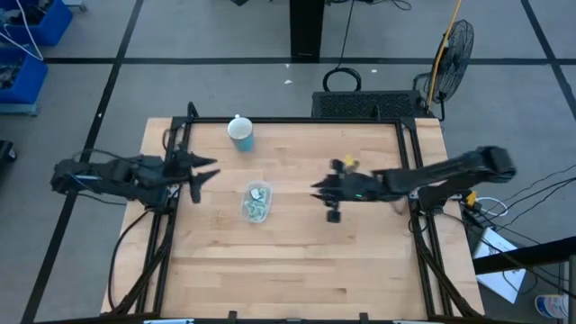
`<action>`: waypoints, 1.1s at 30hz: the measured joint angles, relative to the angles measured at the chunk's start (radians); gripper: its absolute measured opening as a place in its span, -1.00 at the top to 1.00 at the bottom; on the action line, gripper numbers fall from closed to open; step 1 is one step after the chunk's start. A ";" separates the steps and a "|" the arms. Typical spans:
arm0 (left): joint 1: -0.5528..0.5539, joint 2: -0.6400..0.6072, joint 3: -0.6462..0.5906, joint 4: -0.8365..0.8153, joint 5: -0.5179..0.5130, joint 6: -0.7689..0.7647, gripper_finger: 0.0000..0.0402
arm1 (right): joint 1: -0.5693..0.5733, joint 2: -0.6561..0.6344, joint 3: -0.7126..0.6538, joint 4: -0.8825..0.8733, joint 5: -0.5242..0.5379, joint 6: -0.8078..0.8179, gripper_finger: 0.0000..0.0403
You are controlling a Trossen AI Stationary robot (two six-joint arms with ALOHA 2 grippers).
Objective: Pick and place Stevia / Truvia into bins
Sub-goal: Return to Home Position
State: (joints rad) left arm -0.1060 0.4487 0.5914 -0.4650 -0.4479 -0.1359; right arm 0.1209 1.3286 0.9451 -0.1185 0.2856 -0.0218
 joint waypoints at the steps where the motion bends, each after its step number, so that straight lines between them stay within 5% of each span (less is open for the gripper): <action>1: 0.000 -0.018 -0.052 0.059 0.025 0.007 0.21 | 0.017 -0.053 -0.069 0.028 0.034 0.020 0.48; 9: 0.000 -0.099 -0.335 0.398 0.090 0.000 0.21 | 0.086 -0.446 -0.517 0.277 0.055 0.171 0.48; 15: 0.003 -0.153 -0.417 0.459 0.092 -0.002 0.21 | 0.092 -0.682 -0.729 0.424 0.086 0.166 0.48; 24: 0.043 -0.279 -0.419 0.412 0.205 0.022 0.21 | 0.093 -0.879 -0.873 0.444 0.084 0.089 0.48; 33: 0.048 -0.287 -0.450 0.406 0.213 0.010 0.21 | 0.089 -0.908 -0.913 0.442 0.120 -0.007 0.48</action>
State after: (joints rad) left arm -0.0582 0.1616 0.1412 -0.0589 -0.2353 -0.1255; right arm 0.2096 0.4205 0.0319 0.3238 0.4053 -0.0285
